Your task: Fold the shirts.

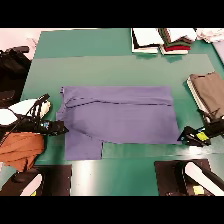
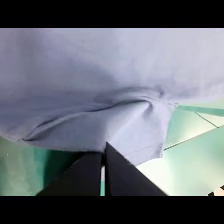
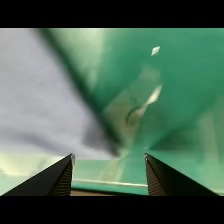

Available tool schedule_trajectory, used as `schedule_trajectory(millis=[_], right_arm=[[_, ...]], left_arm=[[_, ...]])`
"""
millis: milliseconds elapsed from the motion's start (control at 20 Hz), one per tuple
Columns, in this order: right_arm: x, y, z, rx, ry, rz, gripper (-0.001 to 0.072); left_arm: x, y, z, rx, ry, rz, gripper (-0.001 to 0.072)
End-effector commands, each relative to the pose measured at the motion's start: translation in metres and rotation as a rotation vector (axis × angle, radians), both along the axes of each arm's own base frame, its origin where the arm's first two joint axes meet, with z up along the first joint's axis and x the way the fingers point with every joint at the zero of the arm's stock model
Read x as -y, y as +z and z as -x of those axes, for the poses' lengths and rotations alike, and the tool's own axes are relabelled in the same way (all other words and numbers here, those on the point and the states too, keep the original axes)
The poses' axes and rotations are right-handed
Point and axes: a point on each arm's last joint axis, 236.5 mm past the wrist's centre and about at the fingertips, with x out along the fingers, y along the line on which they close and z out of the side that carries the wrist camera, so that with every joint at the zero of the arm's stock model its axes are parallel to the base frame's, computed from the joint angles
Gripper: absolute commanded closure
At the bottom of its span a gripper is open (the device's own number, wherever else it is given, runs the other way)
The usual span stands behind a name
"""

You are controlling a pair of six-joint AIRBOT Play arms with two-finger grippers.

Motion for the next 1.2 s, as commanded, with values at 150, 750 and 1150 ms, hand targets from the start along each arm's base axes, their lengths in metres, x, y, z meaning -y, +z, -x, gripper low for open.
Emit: schedule_trajectory(millis=[150, 750, 1150], right_arm=[[-0.035, -0.005, -0.032, 0.082, 0.144, -0.024, 0.0653], [0.021, 0.123, -0.079, 0.372, 0.308, 0.352, 0.0690], [0.000, 0.097, -0.209, 0.392, 0.332, 0.273, 0.0691]], left_arm=[[-0.011, -0.007, 0.011, -0.035, -0.035, -0.062, 0.0687], [-0.032, 0.051, -0.003, 0.153, -0.009, -0.151, 0.0688], [-0.035, 0.016, -0.172, 0.222, 0.017, -0.192, 0.0686]])
